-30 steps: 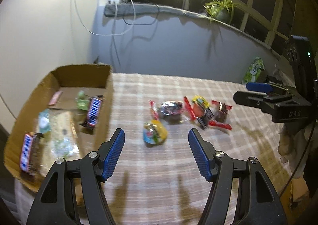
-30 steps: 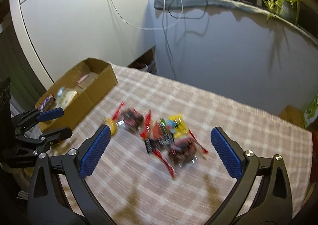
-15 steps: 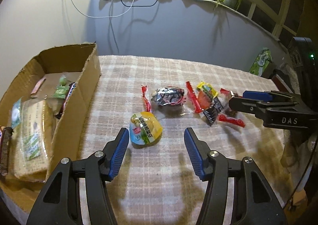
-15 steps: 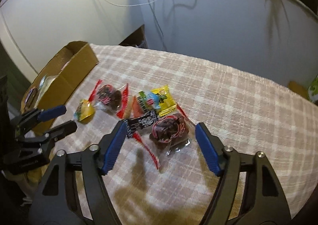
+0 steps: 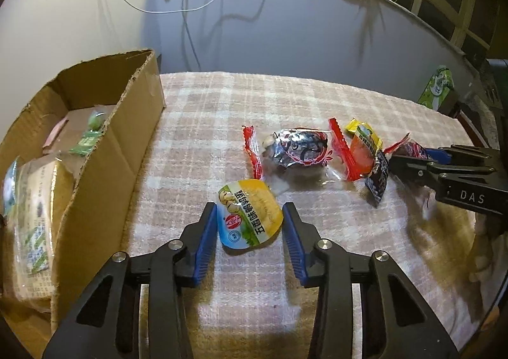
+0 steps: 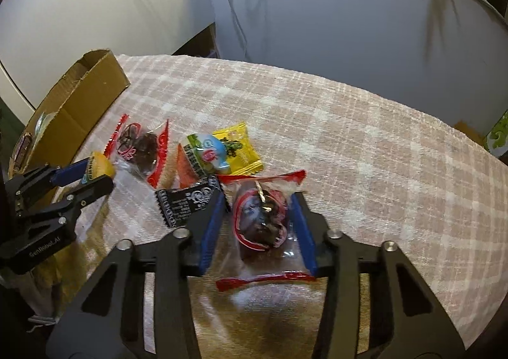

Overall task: Organize snacks
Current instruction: 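Grasp the yellow round snack with the left tool while the right tool grasps the chocolate bag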

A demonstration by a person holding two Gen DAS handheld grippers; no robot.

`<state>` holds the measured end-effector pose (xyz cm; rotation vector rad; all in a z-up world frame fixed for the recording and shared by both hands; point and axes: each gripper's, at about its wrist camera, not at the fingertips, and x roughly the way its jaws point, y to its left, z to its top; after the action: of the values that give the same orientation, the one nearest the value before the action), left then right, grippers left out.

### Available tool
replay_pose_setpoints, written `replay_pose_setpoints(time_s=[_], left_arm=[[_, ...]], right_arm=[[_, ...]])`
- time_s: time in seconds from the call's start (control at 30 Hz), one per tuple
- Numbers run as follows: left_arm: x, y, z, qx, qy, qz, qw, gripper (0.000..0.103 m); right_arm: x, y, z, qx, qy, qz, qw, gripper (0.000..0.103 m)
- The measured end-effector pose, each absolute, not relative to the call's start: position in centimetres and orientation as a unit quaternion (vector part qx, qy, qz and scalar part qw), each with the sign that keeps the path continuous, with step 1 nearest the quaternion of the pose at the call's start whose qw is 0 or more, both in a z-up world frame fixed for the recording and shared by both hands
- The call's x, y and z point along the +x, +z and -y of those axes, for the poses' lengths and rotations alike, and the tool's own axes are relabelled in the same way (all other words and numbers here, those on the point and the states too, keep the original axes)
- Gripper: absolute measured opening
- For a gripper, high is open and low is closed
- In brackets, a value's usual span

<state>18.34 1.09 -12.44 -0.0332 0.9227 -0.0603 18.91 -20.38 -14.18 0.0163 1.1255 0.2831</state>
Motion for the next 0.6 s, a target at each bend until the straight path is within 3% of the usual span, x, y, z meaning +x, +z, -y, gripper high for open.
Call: replay_pose_setpoints(time_s=[0.2,0.6], left_arm=[[18.2,-12.4,-1.3,-0.02,-0.03,-0.442,0.896,0.031],[16.0,-9.9,-2.5,-0.037,-0.042,-0.416,0.908,0.03]], right_arm=[[18.5,-14.1,20.8,0.012,0.134,-0.531,0.837,0.036],[16.5,-10.7,20.8,0.016,0.134,-0.497,0.857,0.036]])
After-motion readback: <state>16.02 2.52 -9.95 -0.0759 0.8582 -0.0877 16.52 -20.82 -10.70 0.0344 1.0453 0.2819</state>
